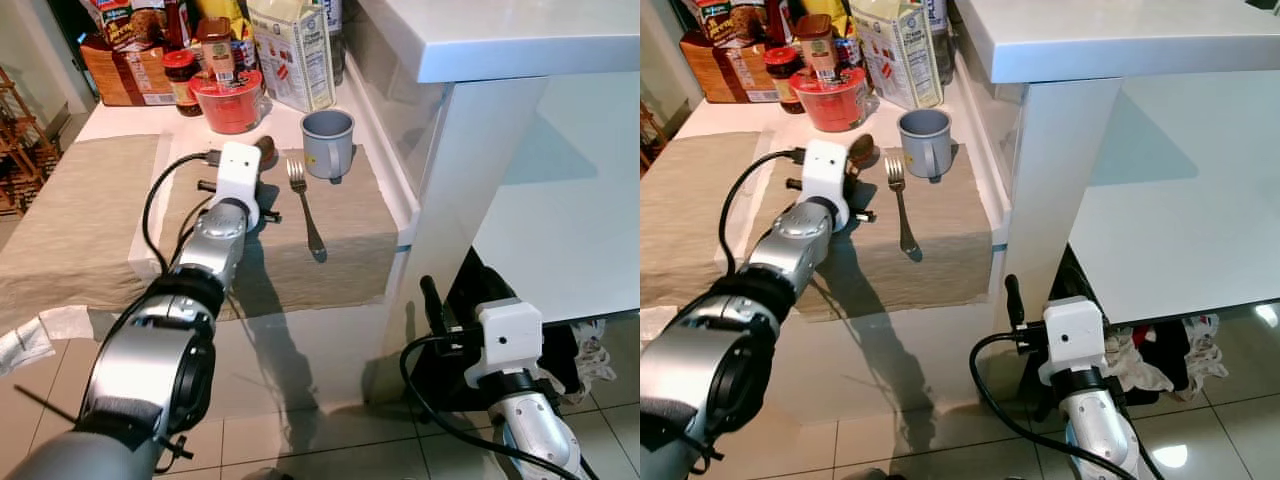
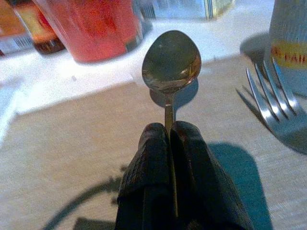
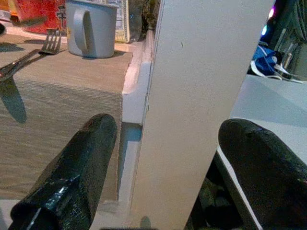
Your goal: Setting the table
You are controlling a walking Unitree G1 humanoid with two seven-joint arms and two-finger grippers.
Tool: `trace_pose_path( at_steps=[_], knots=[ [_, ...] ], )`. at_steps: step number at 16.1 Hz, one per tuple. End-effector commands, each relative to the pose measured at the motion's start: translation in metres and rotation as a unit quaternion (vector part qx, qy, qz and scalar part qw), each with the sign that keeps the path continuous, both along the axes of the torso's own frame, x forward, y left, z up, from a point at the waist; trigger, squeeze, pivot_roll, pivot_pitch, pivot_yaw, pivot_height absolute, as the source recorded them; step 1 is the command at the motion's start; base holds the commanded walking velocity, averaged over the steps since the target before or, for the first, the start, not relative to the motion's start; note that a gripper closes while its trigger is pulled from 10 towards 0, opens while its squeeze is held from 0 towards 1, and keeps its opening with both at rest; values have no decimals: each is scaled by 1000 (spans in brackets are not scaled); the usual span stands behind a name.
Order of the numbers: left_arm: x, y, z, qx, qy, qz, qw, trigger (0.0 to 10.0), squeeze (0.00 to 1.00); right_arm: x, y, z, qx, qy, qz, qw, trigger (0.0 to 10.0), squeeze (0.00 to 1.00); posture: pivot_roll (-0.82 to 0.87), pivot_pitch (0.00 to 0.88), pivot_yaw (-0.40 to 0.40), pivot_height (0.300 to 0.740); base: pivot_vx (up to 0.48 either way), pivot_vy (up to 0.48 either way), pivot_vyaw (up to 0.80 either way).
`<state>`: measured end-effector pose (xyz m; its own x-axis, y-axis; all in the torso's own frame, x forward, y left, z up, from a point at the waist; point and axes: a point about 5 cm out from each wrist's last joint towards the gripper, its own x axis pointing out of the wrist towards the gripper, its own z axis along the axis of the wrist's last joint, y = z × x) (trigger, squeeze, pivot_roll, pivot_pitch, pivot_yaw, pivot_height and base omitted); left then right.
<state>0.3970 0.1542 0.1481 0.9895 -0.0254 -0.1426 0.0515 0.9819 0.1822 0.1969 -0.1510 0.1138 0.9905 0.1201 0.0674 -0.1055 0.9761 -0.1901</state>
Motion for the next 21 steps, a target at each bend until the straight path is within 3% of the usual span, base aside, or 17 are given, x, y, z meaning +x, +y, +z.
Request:
trace_pose_path(
  at_steps=[1,3,5,6,10,12,14,15,17,18,21],
  knots=[
    [-2,15,7,-8,-34,15,999,0,0,-3,2,-1,9,6,7,1000,10000,0,-121,0,62,731,0,0,0],
    [-4,18,9,-12,-50,14,999,0,0,-4,3,-2,10,8,7,1000,10000,0,-118,0,62,731,0,0,0],
    [-12,23,18,-18,-99,-7,995,0,0,-5,4,-3,11,11,7,1000,10000,0,-102,0,60,731,0,0,0],
    [-23,21,21,-24,-122,-27,992,0,0,-3,3,-5,11,13,7,1000,10000,0,-81,0,58,731,0,0,0],
    [-57,14,6,-38,-129,-63,989,0,0,7,4,-5,14,5,9,1000,10000,0,-48,0,48,731,0,0,0],
    [-81,10,3,-37,-144,-87,985,0,0,13,2,-6,18,2,6,1000,10000,0,-32,0,41,731,0,0,0],
    [-104,9,3,-29,-145,-116,982,0,0,19,1,-6,19,-1,8,1000,10000,0,-24,0,34,731,0,0,0],
    [-111,10,-8,-39,-118,-110,986,0,0,23,1,-7,20,-1,8,1000,10000,0,-18,0,31,731,0,0,0],
    [-116,11,-16,-41,-100,-106,988,0,0,25,0,-8,23,-2,7,1000,10000,0,-18,0,31,731,0,0,0],
    [-131,6,-23,-39,-92,-141,985,0,0,33,-3,-9,32,-4,-6,999,10000,0,-11,0,30,731,0,0,0],
    [-138,4,-18,-36,-105,-168,979,0,0,37,-5,-10,30,-7,-8,999,10000,0,-14,0,25,731,0,0,0]
  ],
)
